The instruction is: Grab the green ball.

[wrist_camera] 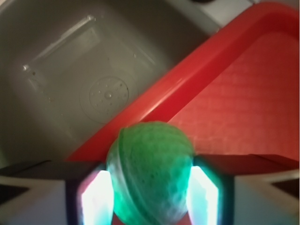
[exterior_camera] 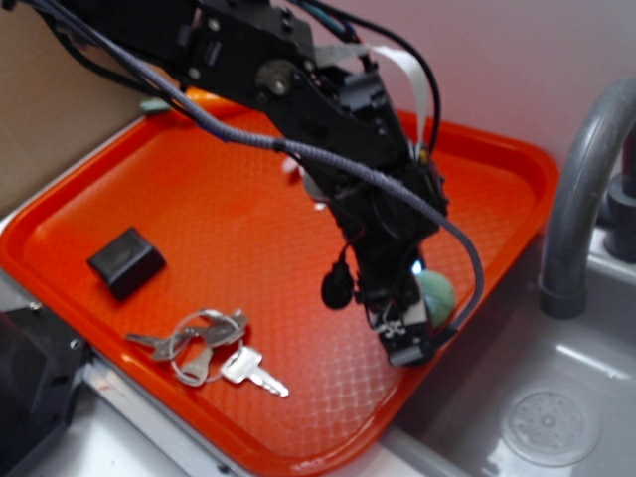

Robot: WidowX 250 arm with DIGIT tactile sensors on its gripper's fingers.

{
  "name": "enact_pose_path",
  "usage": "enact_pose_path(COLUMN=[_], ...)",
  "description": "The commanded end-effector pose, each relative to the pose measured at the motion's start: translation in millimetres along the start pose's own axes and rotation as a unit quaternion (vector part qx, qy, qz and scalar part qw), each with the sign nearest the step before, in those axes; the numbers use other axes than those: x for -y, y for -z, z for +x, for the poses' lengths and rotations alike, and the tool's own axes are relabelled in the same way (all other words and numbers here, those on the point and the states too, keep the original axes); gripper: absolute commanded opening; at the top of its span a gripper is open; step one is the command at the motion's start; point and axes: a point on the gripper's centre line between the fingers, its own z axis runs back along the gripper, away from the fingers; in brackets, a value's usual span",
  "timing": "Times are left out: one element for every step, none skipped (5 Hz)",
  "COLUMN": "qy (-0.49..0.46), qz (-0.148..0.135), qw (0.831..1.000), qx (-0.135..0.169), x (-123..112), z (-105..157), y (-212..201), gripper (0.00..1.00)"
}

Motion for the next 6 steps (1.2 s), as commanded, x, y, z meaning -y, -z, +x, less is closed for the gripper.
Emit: enact_pose_path(qy=[-0.018, -0.105, -0.227, -0.331, -0.424, -0.411], qz=[0.024, 0.031, 0.049, 0.114, 0.171, 0.175], qw=[1.000, 0.993, 0.972, 0.935, 0.885, 0.889], qx=[0.007, 0.052, 0.024, -0.056, -0.093, -0.099], x=[10.7, -22.4, -54.5, -79.6, -94.2, -104.1], z=[-0.4, -23.9, -45.5, -62.5, -61.6, -49.4], y=[-6.6, -63.0, -120.7, -182.2, -182.0, -168.7], gripper=[0.00, 0.00, 0.00, 0.00, 0.00, 0.00])
